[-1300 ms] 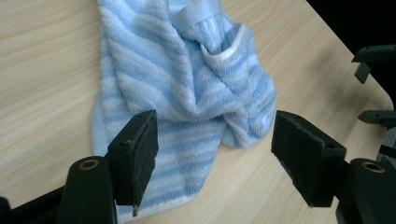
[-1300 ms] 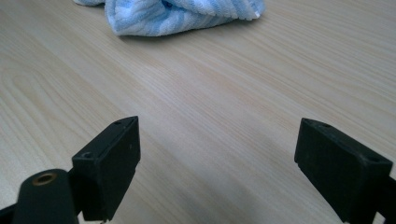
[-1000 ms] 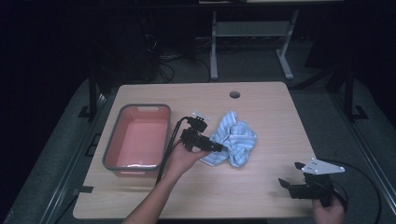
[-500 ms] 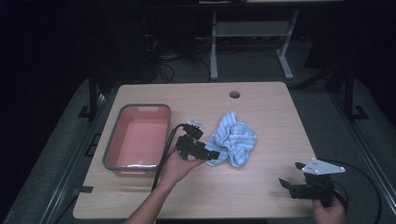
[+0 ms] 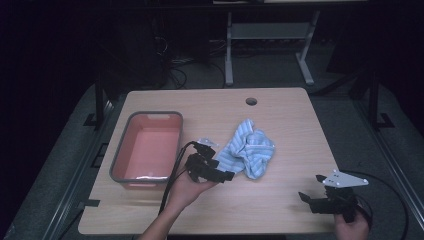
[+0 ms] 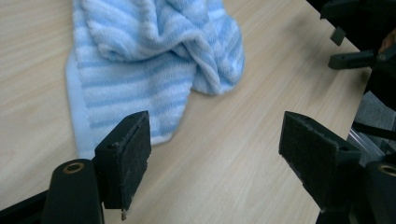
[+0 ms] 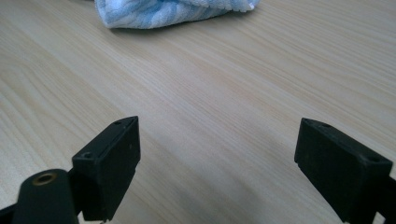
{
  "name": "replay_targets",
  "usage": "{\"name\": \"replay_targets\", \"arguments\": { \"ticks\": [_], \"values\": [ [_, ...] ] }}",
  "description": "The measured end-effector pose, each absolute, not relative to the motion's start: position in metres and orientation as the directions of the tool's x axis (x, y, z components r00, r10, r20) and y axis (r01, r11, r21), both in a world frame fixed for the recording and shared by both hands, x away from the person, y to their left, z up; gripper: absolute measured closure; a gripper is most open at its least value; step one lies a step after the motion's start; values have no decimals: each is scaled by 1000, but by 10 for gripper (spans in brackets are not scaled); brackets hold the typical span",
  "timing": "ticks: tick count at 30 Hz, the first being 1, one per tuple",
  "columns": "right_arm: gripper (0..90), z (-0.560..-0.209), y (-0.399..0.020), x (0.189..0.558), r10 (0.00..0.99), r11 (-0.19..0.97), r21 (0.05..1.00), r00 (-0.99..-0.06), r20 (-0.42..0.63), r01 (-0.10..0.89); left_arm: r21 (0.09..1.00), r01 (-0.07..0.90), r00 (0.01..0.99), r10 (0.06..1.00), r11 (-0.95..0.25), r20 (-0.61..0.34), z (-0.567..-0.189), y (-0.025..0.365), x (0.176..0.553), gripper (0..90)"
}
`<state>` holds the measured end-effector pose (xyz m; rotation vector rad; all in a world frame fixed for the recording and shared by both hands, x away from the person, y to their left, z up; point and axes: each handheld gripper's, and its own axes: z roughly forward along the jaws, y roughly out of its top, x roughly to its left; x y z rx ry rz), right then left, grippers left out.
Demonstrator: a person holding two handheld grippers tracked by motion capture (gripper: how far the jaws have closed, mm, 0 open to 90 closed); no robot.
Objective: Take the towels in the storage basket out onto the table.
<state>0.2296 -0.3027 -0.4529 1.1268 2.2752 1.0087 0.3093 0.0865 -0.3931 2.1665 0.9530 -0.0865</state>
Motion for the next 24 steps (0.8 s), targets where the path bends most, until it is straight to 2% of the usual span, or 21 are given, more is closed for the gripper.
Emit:
{"name": "replay_targets", "arguments": {
  "ticks": [24],
  "values": [
    [137, -455, -301, 227, 807, 417, 748, -590, -42, 517, 662, 615, 747, 584, -429, -316, -411, 95, 266, 230]
  ]
}}
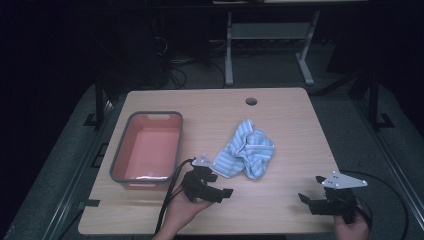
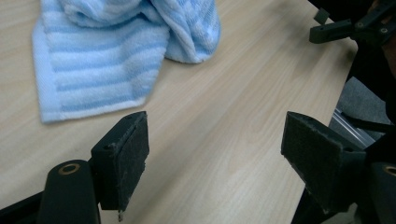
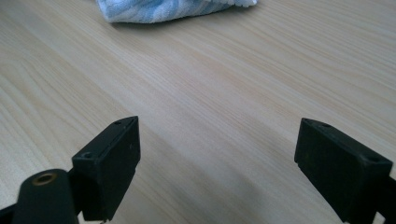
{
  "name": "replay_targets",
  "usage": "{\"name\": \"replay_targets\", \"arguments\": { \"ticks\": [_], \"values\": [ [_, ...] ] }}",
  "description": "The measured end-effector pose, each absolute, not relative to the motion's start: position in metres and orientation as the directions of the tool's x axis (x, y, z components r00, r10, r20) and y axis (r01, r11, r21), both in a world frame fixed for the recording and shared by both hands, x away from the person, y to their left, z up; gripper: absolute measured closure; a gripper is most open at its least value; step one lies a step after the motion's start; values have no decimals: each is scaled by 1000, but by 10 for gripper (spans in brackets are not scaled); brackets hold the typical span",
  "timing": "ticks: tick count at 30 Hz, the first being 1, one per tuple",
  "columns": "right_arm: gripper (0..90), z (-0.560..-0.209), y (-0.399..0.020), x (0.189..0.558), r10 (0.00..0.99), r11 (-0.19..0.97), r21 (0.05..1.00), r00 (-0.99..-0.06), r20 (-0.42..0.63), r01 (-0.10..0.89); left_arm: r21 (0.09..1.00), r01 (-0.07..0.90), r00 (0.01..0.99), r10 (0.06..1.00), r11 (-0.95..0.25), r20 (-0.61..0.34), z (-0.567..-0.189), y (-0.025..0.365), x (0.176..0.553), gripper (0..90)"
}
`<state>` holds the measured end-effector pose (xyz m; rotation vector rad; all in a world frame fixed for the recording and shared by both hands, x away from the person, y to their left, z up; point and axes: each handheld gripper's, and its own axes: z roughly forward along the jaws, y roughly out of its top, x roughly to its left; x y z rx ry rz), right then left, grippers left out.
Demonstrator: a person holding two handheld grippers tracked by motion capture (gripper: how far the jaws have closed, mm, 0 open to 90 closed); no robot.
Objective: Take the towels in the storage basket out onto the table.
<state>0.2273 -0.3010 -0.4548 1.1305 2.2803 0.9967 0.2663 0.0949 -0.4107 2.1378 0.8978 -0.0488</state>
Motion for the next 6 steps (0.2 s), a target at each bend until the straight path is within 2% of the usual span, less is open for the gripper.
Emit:
{"name": "replay_targets", "arguments": {
  "ticks": [3, 6],
  "values": [
    [137, -455, -299, 226, 805, 419, 747, -592, -42, 517, 670, 613, 750, 575, -419, -327, -420, 97, 259, 227],
    [137, -456, -298, 222, 806, 416, 749, -590, -41, 516, 679, 585, 769, 570, -443, -289, -423, 96, 253, 227]
  ]
}}
